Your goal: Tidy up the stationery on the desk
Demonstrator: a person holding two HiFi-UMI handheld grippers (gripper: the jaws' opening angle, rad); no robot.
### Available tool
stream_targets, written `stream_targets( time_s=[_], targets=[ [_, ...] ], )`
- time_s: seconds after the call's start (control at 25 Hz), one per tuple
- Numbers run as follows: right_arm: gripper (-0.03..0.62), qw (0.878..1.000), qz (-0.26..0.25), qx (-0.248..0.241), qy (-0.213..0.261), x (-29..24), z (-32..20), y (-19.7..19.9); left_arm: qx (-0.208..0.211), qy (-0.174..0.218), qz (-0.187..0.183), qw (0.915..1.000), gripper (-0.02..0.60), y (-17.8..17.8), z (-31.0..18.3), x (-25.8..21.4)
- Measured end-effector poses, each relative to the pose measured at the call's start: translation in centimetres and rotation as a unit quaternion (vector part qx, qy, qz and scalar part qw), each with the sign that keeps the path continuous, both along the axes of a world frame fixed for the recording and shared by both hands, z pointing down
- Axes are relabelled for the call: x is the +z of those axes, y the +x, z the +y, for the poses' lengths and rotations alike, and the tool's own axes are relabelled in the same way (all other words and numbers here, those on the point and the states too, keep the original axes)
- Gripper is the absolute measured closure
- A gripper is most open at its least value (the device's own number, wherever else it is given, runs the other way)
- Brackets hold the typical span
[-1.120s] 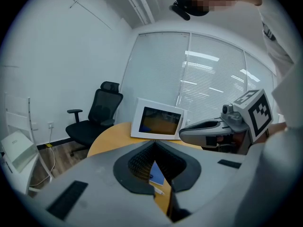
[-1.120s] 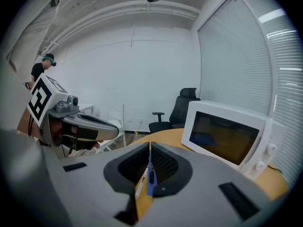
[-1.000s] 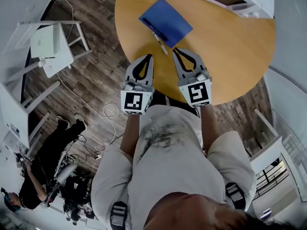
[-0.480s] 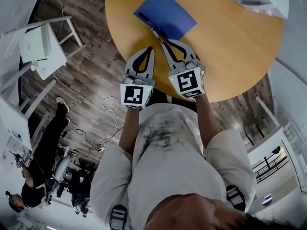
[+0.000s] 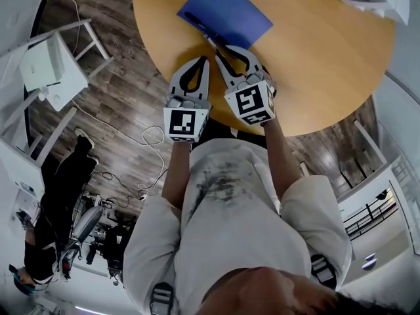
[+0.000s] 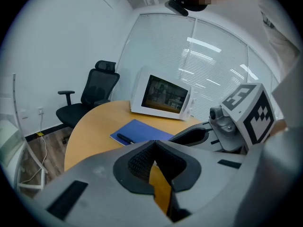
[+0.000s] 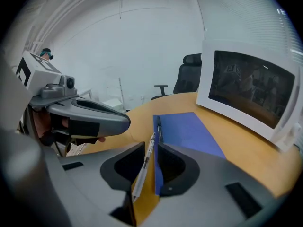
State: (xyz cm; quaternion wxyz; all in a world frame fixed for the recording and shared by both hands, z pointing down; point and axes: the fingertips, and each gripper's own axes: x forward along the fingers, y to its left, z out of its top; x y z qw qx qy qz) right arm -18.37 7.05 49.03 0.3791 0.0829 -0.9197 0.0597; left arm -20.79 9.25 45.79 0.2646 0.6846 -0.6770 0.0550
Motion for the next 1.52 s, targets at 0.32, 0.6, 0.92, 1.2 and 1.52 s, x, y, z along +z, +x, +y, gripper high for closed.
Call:
stream_targets(
  time_s=[0.32,0.6,0.92,1.2,1.52],
  targets=[
    [0.465,0.999,0.031,0.004,-0.011,2.5,0.8,-0.1,0.0,-0.007,0.003,1.0,0.572,-0.7,0.3,0.9],
    [0.486,0.998,0.048,0.019,-0.023,4.2,1.2,0.2,0.0,-0.009,0.003,1.0,0.572,-0.9,0.6,1.1],
    [0.497,0.998,0.035,0.037,-0.034,3.9,1.1,0.5,0.006,-0.011,-0.002,0.9999,0.572,-0.2,0.8,0.9],
    [0.497,0.995,0.016,0.088,-0.037,1.9,0.5,2.9,0.032,-0.003,-0.006,0.9995,0.572,1.6,0.3,-0.1],
    [0.497,0.986,0.004,0.163,-0.034,0.2,-2.5,8.7,0.075,0.005,-0.01,0.9971,0.572,6.2,-2.1,-0.9]
  ],
)
